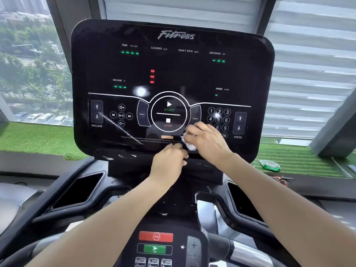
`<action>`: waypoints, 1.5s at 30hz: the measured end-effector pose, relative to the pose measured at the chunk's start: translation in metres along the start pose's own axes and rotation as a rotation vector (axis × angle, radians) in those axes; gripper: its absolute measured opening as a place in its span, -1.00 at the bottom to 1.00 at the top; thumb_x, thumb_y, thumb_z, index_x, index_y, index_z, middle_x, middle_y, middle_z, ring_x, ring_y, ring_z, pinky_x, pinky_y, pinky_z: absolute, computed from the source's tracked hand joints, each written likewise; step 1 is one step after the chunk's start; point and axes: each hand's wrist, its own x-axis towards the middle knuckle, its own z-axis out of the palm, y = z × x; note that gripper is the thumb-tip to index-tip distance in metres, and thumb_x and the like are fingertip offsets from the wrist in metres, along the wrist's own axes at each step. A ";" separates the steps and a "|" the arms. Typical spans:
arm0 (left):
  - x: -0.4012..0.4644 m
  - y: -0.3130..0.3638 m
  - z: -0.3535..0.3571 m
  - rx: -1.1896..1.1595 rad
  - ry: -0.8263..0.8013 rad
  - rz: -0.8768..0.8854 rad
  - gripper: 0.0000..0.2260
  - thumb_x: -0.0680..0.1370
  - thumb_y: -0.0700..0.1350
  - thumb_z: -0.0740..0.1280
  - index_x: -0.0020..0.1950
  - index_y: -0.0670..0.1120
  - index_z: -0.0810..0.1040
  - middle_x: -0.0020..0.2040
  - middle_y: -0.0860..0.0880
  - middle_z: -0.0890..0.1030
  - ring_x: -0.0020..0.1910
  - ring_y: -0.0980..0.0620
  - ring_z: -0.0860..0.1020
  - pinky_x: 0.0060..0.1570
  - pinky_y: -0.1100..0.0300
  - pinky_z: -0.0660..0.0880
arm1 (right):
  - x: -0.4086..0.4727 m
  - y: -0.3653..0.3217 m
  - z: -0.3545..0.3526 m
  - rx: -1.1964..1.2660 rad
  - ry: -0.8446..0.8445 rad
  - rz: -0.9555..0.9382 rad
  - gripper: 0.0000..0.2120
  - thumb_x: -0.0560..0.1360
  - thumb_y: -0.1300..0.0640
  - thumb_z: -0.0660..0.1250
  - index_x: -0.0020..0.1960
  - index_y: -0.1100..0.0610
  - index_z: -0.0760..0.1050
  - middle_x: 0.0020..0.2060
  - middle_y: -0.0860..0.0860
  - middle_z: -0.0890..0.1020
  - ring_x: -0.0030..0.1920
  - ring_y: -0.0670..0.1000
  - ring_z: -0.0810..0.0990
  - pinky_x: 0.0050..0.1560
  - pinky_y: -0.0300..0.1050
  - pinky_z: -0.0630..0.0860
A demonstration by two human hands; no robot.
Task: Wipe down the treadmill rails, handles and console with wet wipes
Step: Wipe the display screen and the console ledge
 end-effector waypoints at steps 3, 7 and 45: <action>-0.001 0.004 0.000 0.014 -0.009 -0.011 -0.79 0.56 -0.12 0.30 0.19 0.01 0.56 0.10 0.09 0.51 0.16 0.09 0.43 -0.04 0.15 0.50 | -0.016 0.011 -0.004 -0.037 -0.039 -0.012 -0.64 0.37 0.19 0.04 -0.26 0.08 0.62 -0.24 -0.04 0.58 -0.17 0.06 0.59 -0.27 -0.15 0.52; 0.000 0.009 -0.001 0.036 -0.022 -0.039 -0.79 0.55 -0.16 0.30 0.17 -0.01 0.57 0.09 0.07 0.51 0.15 0.07 0.43 -0.04 0.12 0.50 | -0.037 0.028 -0.006 -0.062 -0.059 -0.029 -0.77 0.39 0.21 0.19 -0.25 0.07 0.62 -0.22 -0.05 0.57 -0.17 0.05 0.57 -0.26 -0.16 0.50; 0.011 0.064 0.017 0.004 -0.020 -0.001 -0.72 0.52 -0.11 0.36 0.23 -0.03 0.51 0.16 0.09 0.45 0.20 0.09 0.41 -0.04 0.13 0.48 | -0.114 0.075 -0.039 0.204 -0.368 0.196 -0.73 0.43 0.40 0.14 -0.09 0.23 0.60 -0.05 0.04 0.55 0.03 0.07 0.44 -0.12 -0.10 0.43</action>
